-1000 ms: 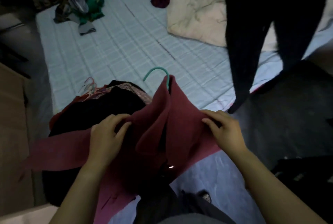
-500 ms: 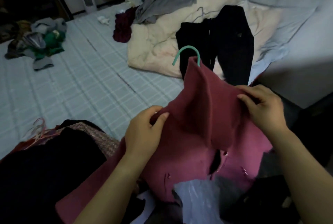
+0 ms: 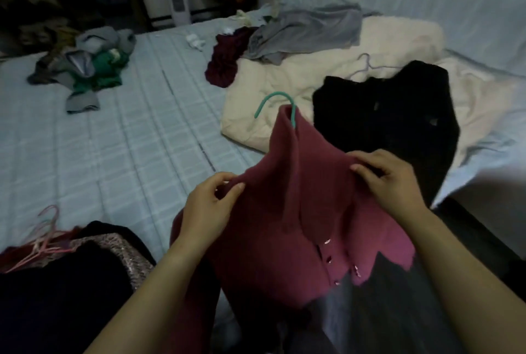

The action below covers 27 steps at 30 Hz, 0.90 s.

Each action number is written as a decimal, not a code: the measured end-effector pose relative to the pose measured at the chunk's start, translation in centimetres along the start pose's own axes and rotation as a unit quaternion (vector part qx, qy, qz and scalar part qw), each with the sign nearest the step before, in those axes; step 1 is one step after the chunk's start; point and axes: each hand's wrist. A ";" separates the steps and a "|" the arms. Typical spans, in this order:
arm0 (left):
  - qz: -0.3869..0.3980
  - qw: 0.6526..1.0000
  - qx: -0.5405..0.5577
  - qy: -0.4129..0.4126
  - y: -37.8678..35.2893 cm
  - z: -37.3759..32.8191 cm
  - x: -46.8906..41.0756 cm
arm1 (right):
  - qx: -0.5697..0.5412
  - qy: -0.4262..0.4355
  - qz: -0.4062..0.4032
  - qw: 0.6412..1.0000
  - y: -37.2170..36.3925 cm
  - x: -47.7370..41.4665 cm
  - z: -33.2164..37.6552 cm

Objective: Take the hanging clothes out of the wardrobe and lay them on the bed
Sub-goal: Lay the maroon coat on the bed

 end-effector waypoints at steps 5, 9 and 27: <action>-0.069 0.993 -0.022 0.089 1.4 3.0 -4.8 | -0.063 0.043 0.083 0.994 -8.1 -8.5 -2.1; -0.126 0.980 -0.044 0.150 1.4 3.6 -8.5 | -0.108 0.073 0.142 0.981 -13.4 -14.9 -3.9; -0.259 0.898 -0.284 0.216 7.8 16.7 -24.7 | -0.150 0.116 0.259 0.947 -37.7 -25.1 -4.2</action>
Point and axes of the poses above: each hand's wrist, its own x-axis away from the middle knuckle, its own y-axis out of the back of the hand, z = x × y, and after that the axes turned 7 degrees about y, right-handed
